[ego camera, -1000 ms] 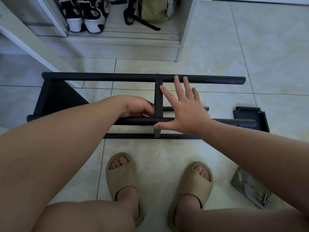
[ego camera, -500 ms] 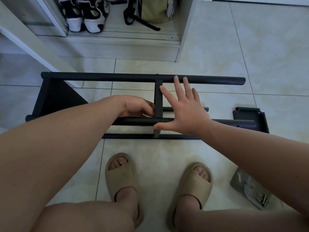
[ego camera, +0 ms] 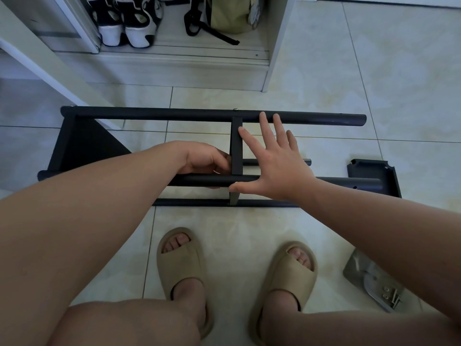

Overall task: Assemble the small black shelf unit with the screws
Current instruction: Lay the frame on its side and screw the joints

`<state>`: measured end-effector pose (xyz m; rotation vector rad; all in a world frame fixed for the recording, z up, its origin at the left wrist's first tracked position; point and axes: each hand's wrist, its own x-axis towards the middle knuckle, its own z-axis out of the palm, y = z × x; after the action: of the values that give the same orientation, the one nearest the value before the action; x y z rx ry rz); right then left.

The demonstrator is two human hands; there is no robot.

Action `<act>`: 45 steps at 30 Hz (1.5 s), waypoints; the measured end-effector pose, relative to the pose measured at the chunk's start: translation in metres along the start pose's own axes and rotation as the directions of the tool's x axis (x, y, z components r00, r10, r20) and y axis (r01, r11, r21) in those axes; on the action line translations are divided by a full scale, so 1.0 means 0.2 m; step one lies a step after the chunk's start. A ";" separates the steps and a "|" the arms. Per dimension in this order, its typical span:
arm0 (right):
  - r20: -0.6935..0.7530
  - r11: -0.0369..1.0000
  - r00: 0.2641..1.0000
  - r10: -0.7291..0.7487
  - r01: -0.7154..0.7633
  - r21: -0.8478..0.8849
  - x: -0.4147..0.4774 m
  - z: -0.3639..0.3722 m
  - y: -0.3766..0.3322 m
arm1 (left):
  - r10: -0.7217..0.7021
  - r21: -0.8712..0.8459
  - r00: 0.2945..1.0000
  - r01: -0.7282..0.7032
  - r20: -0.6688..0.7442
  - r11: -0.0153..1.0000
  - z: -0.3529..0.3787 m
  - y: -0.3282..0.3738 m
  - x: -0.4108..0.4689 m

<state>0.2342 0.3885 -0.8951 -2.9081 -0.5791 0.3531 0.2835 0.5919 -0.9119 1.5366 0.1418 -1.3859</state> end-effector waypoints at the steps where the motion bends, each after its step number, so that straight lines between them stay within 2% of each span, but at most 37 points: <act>1: 0.000 1.000 1.000 -0.001 0.001 0.001 0.00 0.00 0.00 | 0.004 0.012 1.000 -0.004 -0.006 1.000 0.00 0.00 0.00; 6: -0.009 1.000 1.000 -0.005 0.005 0.003 0.00 0.00 0.00 | -0.029 0.105 0.998 0.034 -0.051 0.994 0.01 0.00 0.01; 9: -0.014 1.000 1.000 -0.005 0.005 0.006 0.00 0.00 0.00 | 0.007 0.138 0.999 0.000 -0.051 0.990 0.02 0.00 0.00; 14: -0.013 1.000 1.000 -0.003 0.003 0.001 0.00 0.01 0.01 | 0.064 0.055 0.998 -0.063 -0.026 0.997 0.01 0.00 0.00; 17: -0.015 1.000 1.000 -0.004 0.004 0.008 0.00 0.01 0.01 | 0.021 0.016 1.000 -0.021 -0.009 1.000 0.00 -0.01 0.01; 20: -0.011 1.000 1.000 -0.003 0.003 0.007 0.00 0.01 0.01 | -0.046 0.139 0.997 0.055 -0.070 0.989 0.01 0.00 0.01; 23: -0.011 1.000 1.000 -0.004 0.004 0.007 0.00 0.01 0.01 | -0.050 0.191 0.993 0.068 -0.103 0.979 0.01 0.00 0.01; 27: -0.015 1.000 1.000 -0.002 0.002 0.011 0.00 0.01 0.01 | -0.007 0.129 1.000 0.009 -0.021 0.992 0.00 0.00 0.00; 30: -0.011 1.000 1.000 -0.003 0.003 0.008 0.00 0.01 0.01 | 0.034 0.045 0.999 -0.033 -0.017 0.998 -0.01 -0.01 0.01; 37: -0.010 1.000 1.000 -0.003 0.003 0.004 0.00 0.01 0.01 | -0.059 0.151 0.995 0.072 -0.084 0.986 0.00 0.00 0.03; 45: -0.010 1.000 1.000 -0.005 0.005 -0.001 0.00 0.01 0.01 | 0.024 0.086 1.000 -0.025 0.007 0.996 -0.01 -0.01 0.02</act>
<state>0.2350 0.3878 -0.8971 -2.9065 -0.5854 0.3382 0.2846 0.5935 -0.9167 1.6002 0.0605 -1.3925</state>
